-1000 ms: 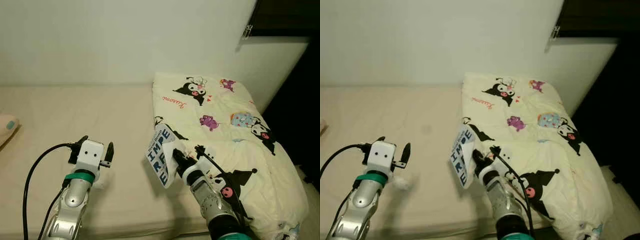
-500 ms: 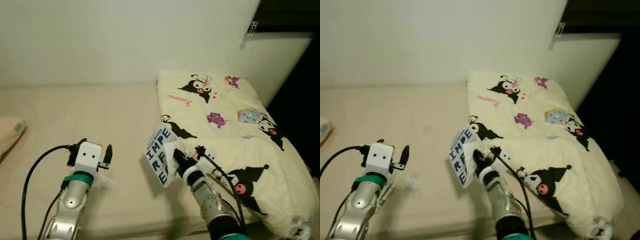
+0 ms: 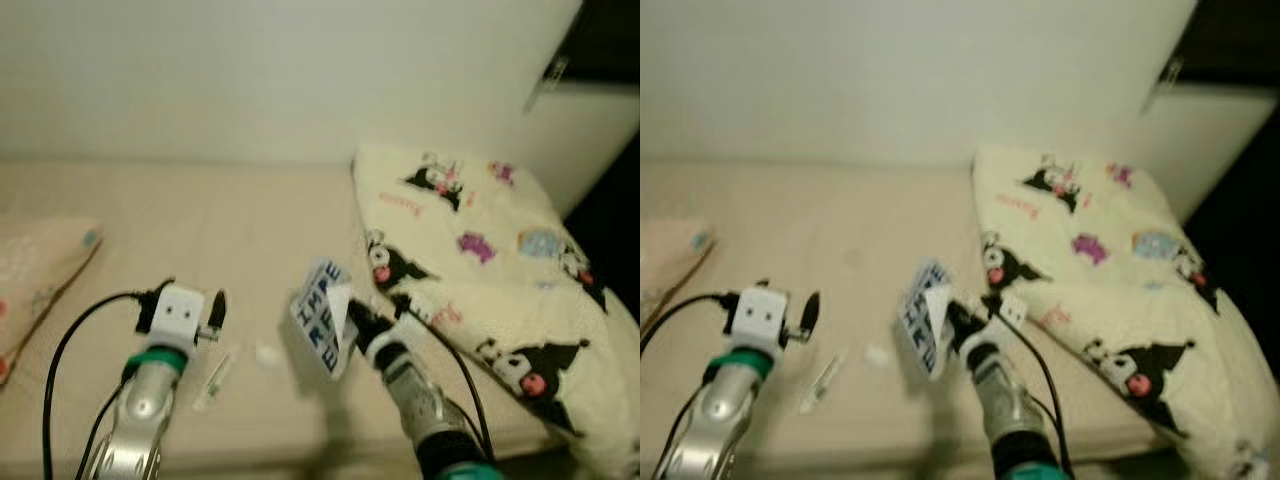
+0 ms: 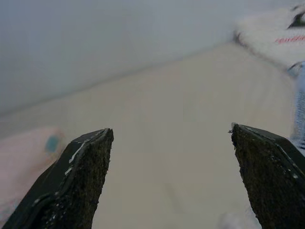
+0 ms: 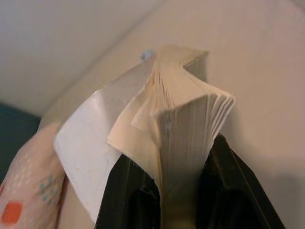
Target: Clean up the room
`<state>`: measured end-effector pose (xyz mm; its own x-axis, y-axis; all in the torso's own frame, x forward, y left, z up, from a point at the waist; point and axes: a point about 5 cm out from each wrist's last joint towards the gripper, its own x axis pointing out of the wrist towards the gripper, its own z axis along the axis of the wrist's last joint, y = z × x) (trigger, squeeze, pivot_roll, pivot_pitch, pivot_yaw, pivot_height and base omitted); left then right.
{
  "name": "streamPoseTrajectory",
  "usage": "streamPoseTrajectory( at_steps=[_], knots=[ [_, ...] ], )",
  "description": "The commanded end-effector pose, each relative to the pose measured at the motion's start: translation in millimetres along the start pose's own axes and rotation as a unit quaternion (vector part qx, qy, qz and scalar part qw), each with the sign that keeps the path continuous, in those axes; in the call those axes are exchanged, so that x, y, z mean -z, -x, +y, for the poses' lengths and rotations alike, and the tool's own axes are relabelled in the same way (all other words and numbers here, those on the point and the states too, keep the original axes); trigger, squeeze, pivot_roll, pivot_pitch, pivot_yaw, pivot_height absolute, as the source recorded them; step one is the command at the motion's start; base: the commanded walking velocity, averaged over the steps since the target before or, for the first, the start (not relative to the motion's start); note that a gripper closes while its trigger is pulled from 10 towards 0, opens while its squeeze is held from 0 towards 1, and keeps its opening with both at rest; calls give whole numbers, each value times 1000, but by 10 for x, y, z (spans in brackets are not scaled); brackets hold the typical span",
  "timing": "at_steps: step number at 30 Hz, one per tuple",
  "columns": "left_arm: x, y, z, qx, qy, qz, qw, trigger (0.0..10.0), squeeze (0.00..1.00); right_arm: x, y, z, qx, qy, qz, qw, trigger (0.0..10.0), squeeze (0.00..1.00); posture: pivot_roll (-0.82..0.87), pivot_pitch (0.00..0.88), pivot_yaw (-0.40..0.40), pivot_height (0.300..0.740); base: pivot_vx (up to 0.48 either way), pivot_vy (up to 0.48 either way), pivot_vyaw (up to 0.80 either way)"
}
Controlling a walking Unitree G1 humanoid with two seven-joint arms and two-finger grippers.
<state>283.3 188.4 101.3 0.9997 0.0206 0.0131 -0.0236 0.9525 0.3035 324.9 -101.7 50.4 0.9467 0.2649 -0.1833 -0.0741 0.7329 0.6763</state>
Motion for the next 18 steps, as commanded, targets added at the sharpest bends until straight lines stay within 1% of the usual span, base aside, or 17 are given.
streamPoseTrajectory(
  at_steps=[1,18],
  knots=[
    [30,19,16,-3,-1,8,1000,10000,0,-6,-14,41,-6,-3,-5,1000,10000,0,80,0,4,740,0,480,0],
    [30,21,38,2,-7,9,1000,10000,0,39,0,14,2,-8,-3,1000,10000,0,84,0,12,740,0,480,0]
  ],
)
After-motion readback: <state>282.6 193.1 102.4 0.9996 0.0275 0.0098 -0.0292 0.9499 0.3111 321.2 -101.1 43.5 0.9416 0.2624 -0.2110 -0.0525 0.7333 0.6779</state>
